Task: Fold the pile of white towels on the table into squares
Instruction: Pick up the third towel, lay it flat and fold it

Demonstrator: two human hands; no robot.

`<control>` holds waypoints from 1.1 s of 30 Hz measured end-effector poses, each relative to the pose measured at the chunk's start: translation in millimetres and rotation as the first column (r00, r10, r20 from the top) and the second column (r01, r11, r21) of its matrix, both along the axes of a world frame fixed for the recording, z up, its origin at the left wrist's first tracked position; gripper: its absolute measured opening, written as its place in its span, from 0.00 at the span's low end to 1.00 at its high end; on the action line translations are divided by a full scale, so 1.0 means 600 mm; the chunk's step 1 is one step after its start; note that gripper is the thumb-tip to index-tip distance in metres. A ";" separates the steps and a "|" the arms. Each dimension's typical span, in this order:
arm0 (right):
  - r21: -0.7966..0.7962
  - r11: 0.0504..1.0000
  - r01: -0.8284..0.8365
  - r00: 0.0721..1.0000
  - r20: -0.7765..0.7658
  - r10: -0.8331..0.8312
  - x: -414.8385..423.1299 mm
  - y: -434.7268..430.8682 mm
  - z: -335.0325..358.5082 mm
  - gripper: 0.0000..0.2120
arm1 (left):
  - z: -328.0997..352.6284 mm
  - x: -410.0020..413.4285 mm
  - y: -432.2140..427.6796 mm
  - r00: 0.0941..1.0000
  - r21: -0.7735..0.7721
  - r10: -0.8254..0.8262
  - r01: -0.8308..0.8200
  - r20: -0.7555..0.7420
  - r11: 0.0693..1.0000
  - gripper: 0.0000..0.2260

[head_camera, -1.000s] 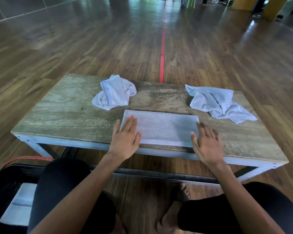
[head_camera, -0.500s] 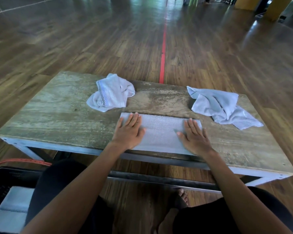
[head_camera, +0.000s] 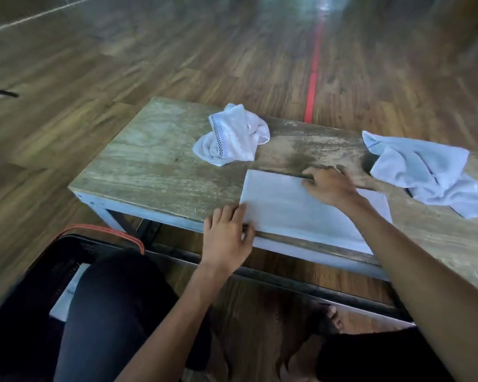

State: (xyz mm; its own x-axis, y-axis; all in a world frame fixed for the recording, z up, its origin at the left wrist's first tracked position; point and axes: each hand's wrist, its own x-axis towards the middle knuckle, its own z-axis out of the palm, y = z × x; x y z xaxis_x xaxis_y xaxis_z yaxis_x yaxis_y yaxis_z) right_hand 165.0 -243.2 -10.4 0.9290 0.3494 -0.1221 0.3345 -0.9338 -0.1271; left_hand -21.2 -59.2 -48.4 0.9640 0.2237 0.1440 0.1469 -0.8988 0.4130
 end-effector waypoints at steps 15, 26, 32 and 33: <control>0.067 0.951 -0.301 0.886 -0.349 0.305 0.023 0.185 0.055 0.03 | 0.014 0.035 0.021 0.970 -0.449 0.236 -0.237 -0.059 0.861 0.11; 0.458 0.880 -0.124 0.849 -0.410 0.333 0.030 0.154 0.105 0.03 | 0.023 0.039 0.026 0.968 -0.502 0.181 -0.245 -0.172 0.830 0.14; 0.493 0.860 -0.128 0.851 -0.391 0.351 0.026 0.138 0.140 0.05 | 0.045 0.039 0.033 0.956 -0.684 0.177 -0.292 -0.234 0.669 0.13; 0.495 0.858 -0.133 0.860 -0.373 0.348 0.024 0.138 0.145 0.05 | 0.049 0.038 0.037 0.960 -0.717 0.186 -0.282 -0.212 0.638 0.12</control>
State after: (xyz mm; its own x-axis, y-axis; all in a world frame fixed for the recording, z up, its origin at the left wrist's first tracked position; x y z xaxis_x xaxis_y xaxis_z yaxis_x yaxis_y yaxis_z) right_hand 179.2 -160.2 76.3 0.6923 0.6695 -0.2693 0.3491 -0.6373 -0.6870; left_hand 1.5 -36.7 -18.9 0.8623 0.4294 -0.2686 0.3948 -0.2376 0.8875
